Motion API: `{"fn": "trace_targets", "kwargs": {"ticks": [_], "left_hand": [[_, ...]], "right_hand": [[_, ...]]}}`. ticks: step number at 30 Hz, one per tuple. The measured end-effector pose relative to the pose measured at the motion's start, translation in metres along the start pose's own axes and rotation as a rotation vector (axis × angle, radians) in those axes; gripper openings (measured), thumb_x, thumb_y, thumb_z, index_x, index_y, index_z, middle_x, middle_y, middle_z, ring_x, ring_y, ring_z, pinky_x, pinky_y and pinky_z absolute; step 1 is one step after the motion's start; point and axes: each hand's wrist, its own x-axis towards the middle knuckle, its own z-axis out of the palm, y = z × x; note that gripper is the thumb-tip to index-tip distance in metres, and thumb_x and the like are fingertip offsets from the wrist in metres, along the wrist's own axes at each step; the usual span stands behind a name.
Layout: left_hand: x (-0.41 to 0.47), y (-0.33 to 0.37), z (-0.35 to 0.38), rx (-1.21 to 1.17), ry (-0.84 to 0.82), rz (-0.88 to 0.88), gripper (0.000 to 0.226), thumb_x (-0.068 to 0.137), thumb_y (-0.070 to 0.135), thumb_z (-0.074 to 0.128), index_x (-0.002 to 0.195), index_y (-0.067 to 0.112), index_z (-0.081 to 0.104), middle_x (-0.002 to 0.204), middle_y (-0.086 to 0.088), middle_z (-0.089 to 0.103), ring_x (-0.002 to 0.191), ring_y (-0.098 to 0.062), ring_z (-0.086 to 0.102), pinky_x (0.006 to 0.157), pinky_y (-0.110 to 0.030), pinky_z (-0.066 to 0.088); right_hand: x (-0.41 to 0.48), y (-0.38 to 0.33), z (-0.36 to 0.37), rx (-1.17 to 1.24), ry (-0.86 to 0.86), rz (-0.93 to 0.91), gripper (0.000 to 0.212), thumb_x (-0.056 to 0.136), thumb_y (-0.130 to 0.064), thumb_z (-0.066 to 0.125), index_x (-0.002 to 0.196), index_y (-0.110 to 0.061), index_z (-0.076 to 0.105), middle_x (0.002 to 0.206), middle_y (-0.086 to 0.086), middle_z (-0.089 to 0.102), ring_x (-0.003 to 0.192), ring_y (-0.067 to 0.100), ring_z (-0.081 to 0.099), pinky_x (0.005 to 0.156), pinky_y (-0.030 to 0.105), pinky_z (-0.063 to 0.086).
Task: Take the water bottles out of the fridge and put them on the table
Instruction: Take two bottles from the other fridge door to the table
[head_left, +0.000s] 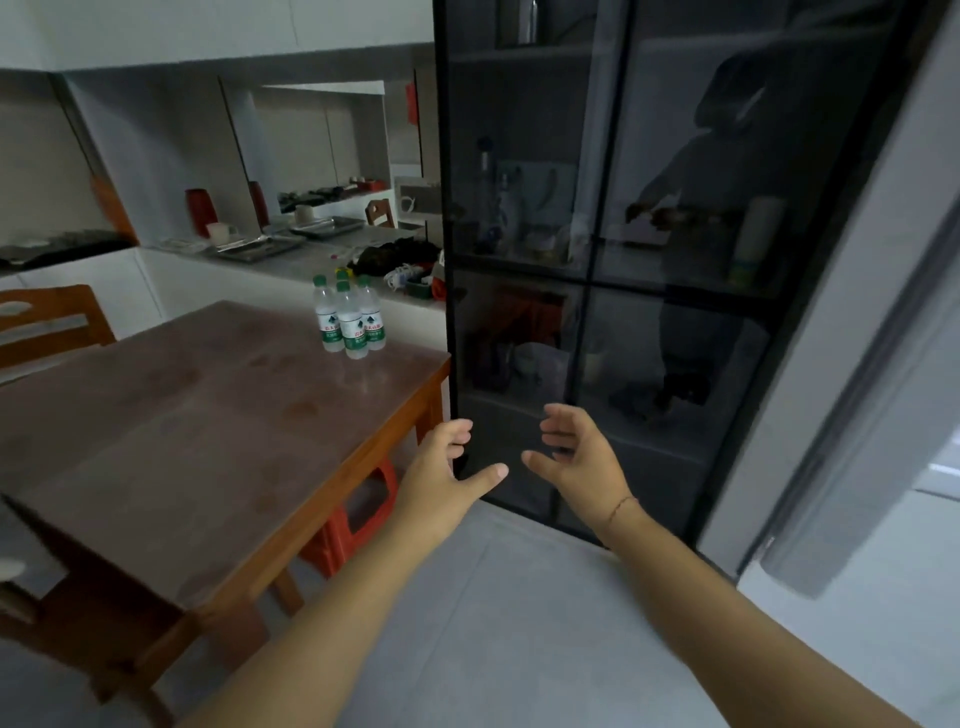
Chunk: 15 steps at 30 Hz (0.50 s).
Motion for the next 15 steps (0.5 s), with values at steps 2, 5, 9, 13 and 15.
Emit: {"fn": "trace_targets", "kwargs": {"ticks": [2,5,9,13,15], "left_hand": [[-0.019,0.009,0.006,-0.006,-0.014,0.010,0.064,0.076,0.036,0.077,0.131,0.031,0.045,0.125,0.016,0.051,0.113,-0.002,0.049,0.085,-0.017,0.037],[-0.043,0.024,0.015,-0.001,-0.032,0.034,0.064,0.075,0.038,0.077,0.130,0.032,0.045,0.124,0.017,0.051,0.112,-0.001,0.050,0.085,-0.018,0.038],[-0.064,0.049,0.032,0.000,-0.079,0.055,0.063,0.076,0.038,0.076,0.131,0.032,0.044,0.124,0.016,0.050,0.113,-0.001,0.048,0.085,-0.018,0.035],[-0.073,0.084,0.059,-0.006,-0.115,0.107,0.064,0.076,0.040,0.075,0.131,0.032,0.044,0.125,0.017,0.050,0.114,-0.002,0.048,0.088,-0.021,0.037],[-0.076,0.105,0.078,-0.010,-0.138,0.137,0.064,0.075,0.041,0.075,0.131,0.033,0.044,0.125,0.017,0.050,0.115,-0.001,0.048,0.089,-0.021,0.037]], "right_hand": [[-0.021,-0.002,-0.013,-0.012,0.021,-0.009,0.057,0.077,-0.016,0.075,0.125,-0.027,0.046,0.116,-0.008,0.056,0.107,0.004,0.054,0.089,0.015,0.043],[-0.050,-0.008,-0.033,-0.011,0.064,-0.016,0.056,0.077,-0.017,0.075,0.124,-0.027,0.047,0.114,-0.009,0.057,0.107,0.003,0.055,0.089,0.015,0.044],[-0.080,-0.017,-0.067,-0.014,0.115,-0.025,0.055,0.077,-0.019,0.075,0.125,-0.025,0.048,0.112,-0.009,0.057,0.106,0.004,0.055,0.093,0.019,0.045],[-0.100,-0.027,-0.113,-0.015,0.186,-0.063,0.052,0.078,-0.024,0.074,0.124,-0.024,0.050,0.110,-0.009,0.059,0.104,0.005,0.057,0.090,0.019,0.047],[-0.108,-0.029,-0.140,-0.013,0.218,-0.076,0.049,0.078,-0.027,0.073,0.122,-0.024,0.051,0.109,-0.009,0.060,0.102,0.004,0.058,0.085,0.015,0.047]]}}
